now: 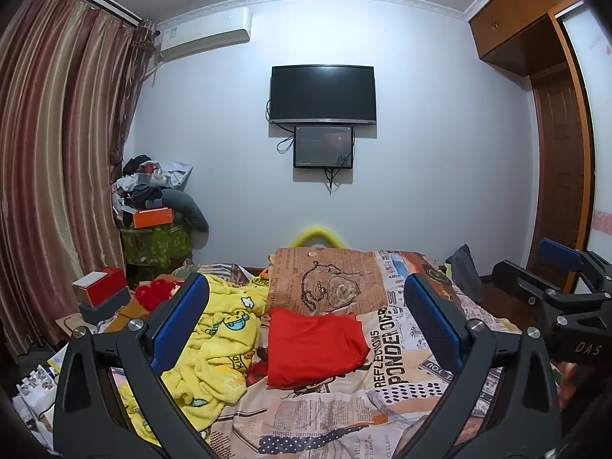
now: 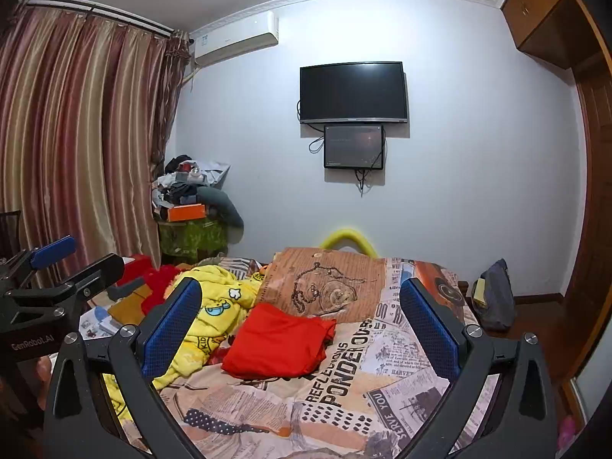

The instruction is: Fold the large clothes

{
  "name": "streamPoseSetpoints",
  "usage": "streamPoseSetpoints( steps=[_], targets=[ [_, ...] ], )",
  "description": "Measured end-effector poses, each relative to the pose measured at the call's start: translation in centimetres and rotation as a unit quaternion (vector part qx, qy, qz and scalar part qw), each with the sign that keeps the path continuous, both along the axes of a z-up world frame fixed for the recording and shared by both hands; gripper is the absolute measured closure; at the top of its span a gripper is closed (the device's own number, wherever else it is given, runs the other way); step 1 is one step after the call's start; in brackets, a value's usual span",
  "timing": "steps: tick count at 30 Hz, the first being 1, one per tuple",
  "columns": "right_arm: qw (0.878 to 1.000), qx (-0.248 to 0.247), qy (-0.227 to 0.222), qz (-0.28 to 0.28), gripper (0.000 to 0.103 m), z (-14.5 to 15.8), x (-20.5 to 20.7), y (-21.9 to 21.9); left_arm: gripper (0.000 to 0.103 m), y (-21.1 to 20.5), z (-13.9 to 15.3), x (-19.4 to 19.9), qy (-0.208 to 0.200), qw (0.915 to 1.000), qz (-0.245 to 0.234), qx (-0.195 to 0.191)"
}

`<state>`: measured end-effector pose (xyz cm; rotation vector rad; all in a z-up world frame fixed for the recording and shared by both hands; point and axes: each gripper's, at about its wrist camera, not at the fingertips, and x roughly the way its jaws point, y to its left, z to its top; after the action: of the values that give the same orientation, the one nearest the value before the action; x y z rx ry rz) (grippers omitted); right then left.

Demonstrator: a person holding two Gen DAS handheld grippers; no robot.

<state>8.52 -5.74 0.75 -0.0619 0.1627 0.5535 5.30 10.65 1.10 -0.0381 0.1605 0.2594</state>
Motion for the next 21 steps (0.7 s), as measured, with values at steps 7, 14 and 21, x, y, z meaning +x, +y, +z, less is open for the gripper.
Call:
streamPoseSetpoints(
  steps=[7,14,21],
  targets=[
    [1.000,-0.006,0.007,-0.001,0.000,-0.18,-0.15,-0.13,0.001,0.11,-0.50,0.30,0.009,0.9999,-0.001,-0.008],
    [1.000,-0.007,0.011,-0.002,0.000,-0.08,-0.16,-0.24,0.001,0.35,-0.65,0.59,0.014,0.9998,-0.003,-0.015],
    [1.000,-0.002,0.013,-0.003,0.000,-0.01,-0.23,-0.71,0.001,0.19,-0.75,0.85,0.017,0.9997,-0.001,-0.018]
  ],
)
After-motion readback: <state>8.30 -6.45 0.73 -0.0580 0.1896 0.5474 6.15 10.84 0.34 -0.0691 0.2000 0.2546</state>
